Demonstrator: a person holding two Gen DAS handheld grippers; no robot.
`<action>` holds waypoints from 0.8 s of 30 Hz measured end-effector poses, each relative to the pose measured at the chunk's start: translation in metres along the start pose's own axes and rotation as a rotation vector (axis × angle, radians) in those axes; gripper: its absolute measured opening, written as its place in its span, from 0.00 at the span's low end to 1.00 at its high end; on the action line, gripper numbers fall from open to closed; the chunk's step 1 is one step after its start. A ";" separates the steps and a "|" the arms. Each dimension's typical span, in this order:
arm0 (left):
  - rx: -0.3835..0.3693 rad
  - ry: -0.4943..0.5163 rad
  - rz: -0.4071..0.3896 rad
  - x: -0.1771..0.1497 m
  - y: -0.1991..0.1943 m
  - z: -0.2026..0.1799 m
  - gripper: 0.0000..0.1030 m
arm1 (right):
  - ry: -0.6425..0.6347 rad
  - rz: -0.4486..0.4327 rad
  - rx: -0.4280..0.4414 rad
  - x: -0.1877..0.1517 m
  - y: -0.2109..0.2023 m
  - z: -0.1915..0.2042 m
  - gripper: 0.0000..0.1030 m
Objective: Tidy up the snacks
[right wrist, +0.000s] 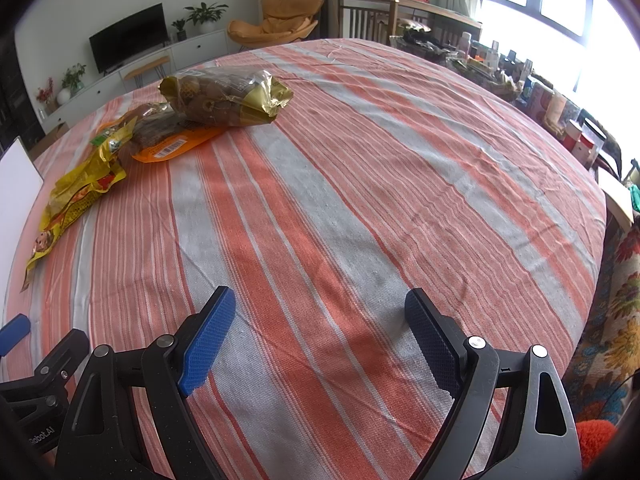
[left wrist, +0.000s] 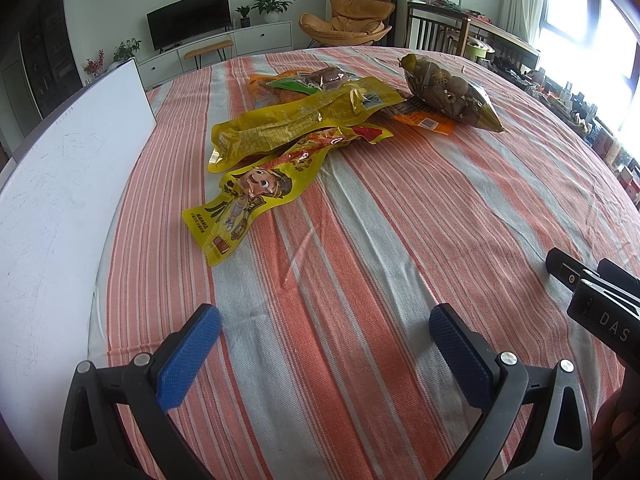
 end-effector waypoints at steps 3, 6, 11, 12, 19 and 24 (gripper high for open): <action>0.000 0.000 0.000 0.000 0.000 0.000 1.00 | 0.000 0.000 0.000 0.000 0.000 0.000 0.87; -0.001 0.000 0.000 0.000 0.000 0.000 1.00 | 0.000 0.000 0.000 0.000 0.000 0.000 0.87; -0.012 0.016 0.026 0.000 0.000 0.000 1.00 | 0.000 0.000 0.000 0.000 0.000 0.000 0.87; -0.018 0.026 0.051 0.000 0.000 0.000 1.00 | 0.000 0.000 0.000 0.000 0.000 0.000 0.87; -0.112 -0.048 0.175 0.017 -0.031 0.004 0.99 | 0.000 0.000 0.000 0.000 0.000 0.000 0.87; -0.106 0.058 0.122 0.074 -0.057 -0.001 1.00 | 0.000 0.000 0.000 0.000 0.000 0.000 0.87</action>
Point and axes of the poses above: each gripper's, at about its wrist camera, not at the fingertips, and y roughly the way its jaws point, z to its left, x to its top, the point moved 8 cm from there along y, roughly the way its jaws point, and after that the axes turned 5 degrees about x, right-handed, at the moved point
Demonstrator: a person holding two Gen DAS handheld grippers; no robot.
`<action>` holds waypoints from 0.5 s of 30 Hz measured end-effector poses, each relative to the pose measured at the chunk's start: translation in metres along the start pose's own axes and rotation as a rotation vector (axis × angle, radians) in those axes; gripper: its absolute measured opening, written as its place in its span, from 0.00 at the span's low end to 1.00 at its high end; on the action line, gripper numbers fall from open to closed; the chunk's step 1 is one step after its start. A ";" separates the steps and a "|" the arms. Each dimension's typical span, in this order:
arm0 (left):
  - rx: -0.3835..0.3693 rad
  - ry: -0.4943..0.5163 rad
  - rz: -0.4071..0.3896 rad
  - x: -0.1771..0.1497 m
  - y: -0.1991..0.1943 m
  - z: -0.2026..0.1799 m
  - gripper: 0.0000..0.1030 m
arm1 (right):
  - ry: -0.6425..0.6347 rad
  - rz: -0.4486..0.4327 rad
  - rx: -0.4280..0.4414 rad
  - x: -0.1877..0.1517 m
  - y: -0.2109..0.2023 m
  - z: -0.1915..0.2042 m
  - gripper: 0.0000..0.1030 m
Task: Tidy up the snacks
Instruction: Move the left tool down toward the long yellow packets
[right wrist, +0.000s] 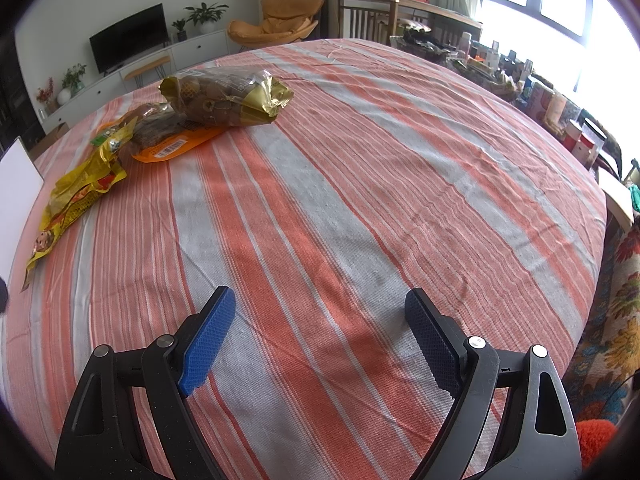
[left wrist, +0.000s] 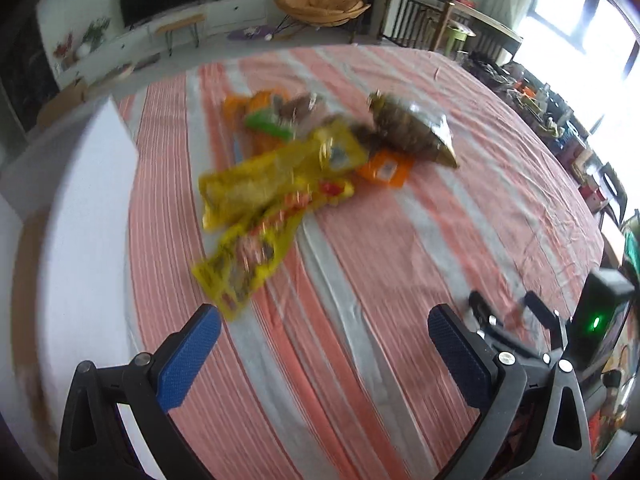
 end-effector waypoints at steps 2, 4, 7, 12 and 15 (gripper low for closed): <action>0.040 0.054 -0.009 0.025 0.004 0.005 1.00 | 0.000 0.000 0.000 0.000 0.000 0.000 0.87; 0.047 0.088 -0.009 0.052 0.019 0.014 1.00 | 0.000 0.000 0.000 0.000 0.000 0.000 0.87; 0.059 0.077 -0.047 0.093 0.049 0.035 1.00 | 0.000 0.000 0.000 0.000 0.000 0.000 0.87; 0.039 -0.033 -0.075 0.129 0.098 0.062 1.00 | -0.001 0.000 0.000 0.000 0.000 0.000 0.87; -0.004 -0.029 -0.049 0.130 0.124 0.060 1.00 | -0.001 0.000 0.001 0.000 0.000 0.000 0.87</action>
Point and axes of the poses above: each gripper's, at about its wrist camera, not at the fingertips, and y roughly the way its jaws point, z to its left, x to its top, the point moved 8 cm from there along y, roughly the way its jaws point, and after that the axes turned 5 degrees about x, right-handed, at the moved point
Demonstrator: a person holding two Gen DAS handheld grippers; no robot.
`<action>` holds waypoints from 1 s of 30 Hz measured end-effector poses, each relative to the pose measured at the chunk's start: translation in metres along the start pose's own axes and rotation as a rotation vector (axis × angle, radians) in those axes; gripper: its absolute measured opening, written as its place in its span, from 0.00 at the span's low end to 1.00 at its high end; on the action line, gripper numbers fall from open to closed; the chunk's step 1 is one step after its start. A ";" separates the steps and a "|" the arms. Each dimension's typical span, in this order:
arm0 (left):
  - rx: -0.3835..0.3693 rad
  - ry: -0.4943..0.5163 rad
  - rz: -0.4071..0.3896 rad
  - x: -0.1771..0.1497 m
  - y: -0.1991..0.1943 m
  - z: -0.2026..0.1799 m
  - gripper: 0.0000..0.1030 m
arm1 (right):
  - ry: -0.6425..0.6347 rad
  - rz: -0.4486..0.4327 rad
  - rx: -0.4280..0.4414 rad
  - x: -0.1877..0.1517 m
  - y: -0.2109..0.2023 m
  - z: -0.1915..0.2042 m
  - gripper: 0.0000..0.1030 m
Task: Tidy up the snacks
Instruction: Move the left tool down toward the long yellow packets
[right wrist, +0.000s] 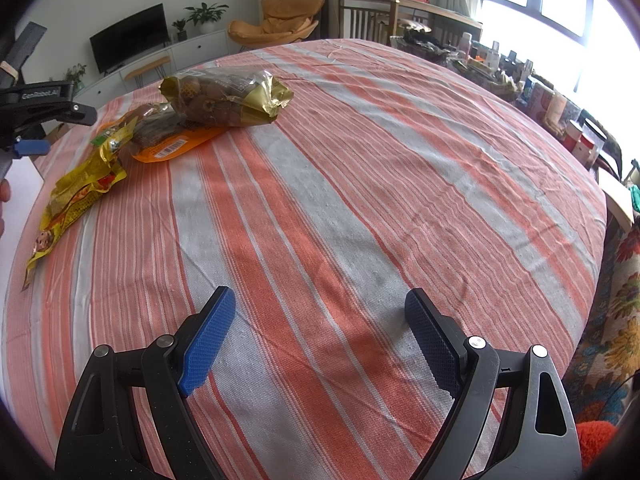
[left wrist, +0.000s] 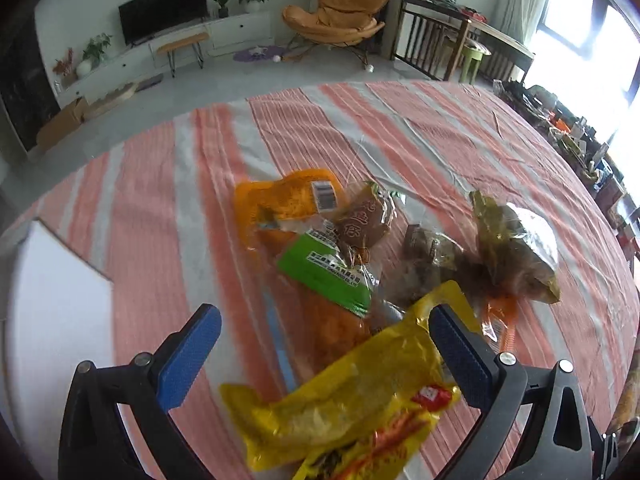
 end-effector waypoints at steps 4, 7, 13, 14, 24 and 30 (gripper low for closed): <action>-0.061 -0.027 0.016 -0.009 0.019 -0.001 1.00 | 0.000 0.000 0.000 0.000 0.000 0.000 0.87; -0.180 -0.071 0.068 -0.027 0.021 -0.011 0.95 | -0.001 0.000 0.001 0.000 0.000 0.000 0.87; -0.341 0.063 0.151 -0.080 -0.013 -0.056 0.95 | 0.000 0.000 0.000 0.000 0.000 0.001 0.87; -0.406 0.084 0.191 -0.092 -0.022 -0.068 0.95 | 0.000 0.000 0.001 0.000 0.000 0.001 0.87; -0.389 0.141 0.113 -0.063 -0.073 -0.061 0.95 | 0.000 0.000 0.000 0.000 -0.001 0.001 0.87; -0.260 0.548 0.184 -0.103 -0.049 -0.081 0.94 | -0.001 0.000 0.000 0.000 0.000 0.001 0.87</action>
Point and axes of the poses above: each gripper's, at about its wrist camera, not at the fingertips, and y roughly the way its jaws point, z to its left, x to its top, the point moved 8 cm from there along y, roughly the way its jaws point, and after that the axes turned 5 degrees about x, right-handed, at the moved point
